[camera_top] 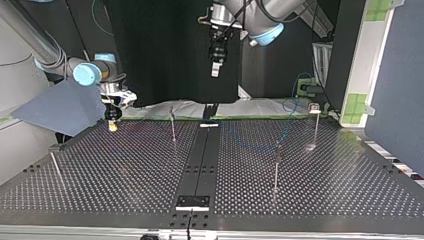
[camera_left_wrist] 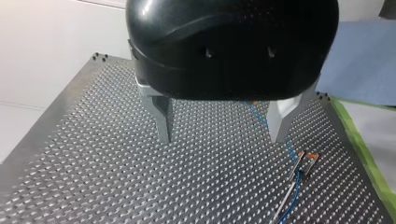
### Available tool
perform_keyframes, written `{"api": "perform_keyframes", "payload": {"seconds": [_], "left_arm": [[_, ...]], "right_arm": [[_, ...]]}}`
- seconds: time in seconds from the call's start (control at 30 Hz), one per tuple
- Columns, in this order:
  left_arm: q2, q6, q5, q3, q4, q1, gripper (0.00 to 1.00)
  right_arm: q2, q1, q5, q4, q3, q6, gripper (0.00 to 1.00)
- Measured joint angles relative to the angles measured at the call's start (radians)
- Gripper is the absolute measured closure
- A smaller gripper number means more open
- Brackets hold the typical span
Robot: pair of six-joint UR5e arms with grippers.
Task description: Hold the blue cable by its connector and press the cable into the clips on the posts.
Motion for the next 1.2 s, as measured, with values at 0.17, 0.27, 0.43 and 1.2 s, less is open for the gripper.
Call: {"api": "perform_keyframes", "payload": {"seconds": [0.17, 0.27, 0.43, 1.2], "left_arm": [[0.044, 0.007, -0.016, -0.044, 0.04, -0.002, 0.0], [0.069, 0.009, -0.028, -0.069, 0.057, -0.005, 0.0], [0.125, 0.011, -0.038, -0.125, 0.076, -0.009, 0.0], [0.19, 0.029, -0.037, -0.169, 0.085, -0.007, 0.0]], "right_arm": [[-0.05, -0.001, 0.003, 0.001, 0.0, -0.013, 1.0], [-0.076, 0.001, 0.01, 0.002, 0.0, -0.023, 1.0], [-0.133, -0.001, 0.015, 0.003, 0.0, -0.034, 1.0], [-0.164, 0.002, 0.014, 0.004, 0.002, -0.032, 1.0]]}}
